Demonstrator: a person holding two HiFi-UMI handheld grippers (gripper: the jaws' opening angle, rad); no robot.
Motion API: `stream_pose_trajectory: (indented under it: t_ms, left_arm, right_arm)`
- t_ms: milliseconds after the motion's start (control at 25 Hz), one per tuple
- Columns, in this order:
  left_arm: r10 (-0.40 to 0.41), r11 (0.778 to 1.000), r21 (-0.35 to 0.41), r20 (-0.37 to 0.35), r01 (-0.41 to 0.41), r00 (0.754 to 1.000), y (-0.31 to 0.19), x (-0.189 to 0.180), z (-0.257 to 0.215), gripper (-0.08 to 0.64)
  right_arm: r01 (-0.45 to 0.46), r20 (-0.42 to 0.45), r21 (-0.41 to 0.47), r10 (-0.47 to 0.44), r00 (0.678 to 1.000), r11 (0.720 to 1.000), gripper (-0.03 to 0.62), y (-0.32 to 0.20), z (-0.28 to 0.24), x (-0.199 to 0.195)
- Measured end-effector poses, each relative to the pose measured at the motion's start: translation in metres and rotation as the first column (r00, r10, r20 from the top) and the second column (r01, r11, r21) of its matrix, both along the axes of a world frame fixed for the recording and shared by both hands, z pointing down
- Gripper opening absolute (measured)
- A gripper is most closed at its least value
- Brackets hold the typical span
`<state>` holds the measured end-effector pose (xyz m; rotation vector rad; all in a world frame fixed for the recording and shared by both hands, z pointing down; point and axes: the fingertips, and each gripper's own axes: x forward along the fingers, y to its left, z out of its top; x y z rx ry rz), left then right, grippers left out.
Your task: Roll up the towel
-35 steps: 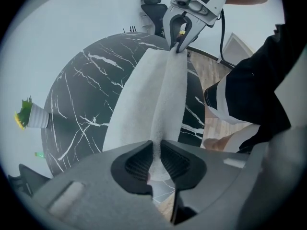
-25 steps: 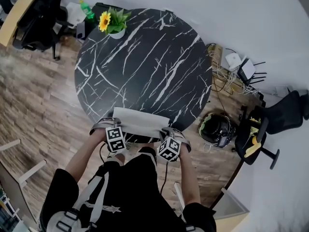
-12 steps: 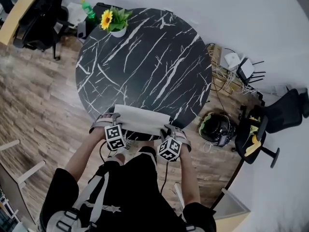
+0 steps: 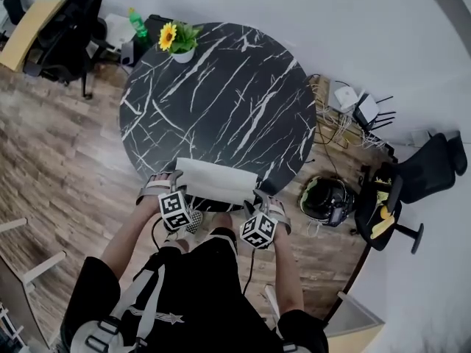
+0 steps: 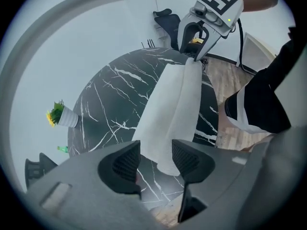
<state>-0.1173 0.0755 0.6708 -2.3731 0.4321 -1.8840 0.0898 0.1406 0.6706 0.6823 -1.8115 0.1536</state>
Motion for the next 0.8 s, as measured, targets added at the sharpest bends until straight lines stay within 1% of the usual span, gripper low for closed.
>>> stream_pose_trajectory:
  t_ms: [160,320,600,800]
  left_arm:
    - [0.000,1.000,0.021,-0.012,0.001,1.000,0.008,-0.001,-0.007,0.219]
    - [0.000,1.000,0.024,-0.012,0.000,1.000,0.019,-0.002,-0.009,0.219]
    - [0.023,1.000,-0.017,-0.005,-0.023,1.000,0.047,-0.001,0.002,0.215]
    - [0.022,0.998,-0.058,0.010,-0.022,1.000,0.057,-0.001,0.017,0.209]
  right_arm:
    - [0.007,0.002,0.017,-0.007,1.000,1.000,0.190,0.009,-0.007,-0.005]
    - [0.018,0.004,0.012,-0.018,1.000,1.000,0.190,0.020,-0.007,-0.009]
    - [0.036,0.009,-0.019,-0.036,0.999,0.999,0.187,0.040,0.005,-0.017]
    - [0.043,0.016,-0.043,-0.043,0.999,0.998,0.184,0.048,0.017,-0.019]
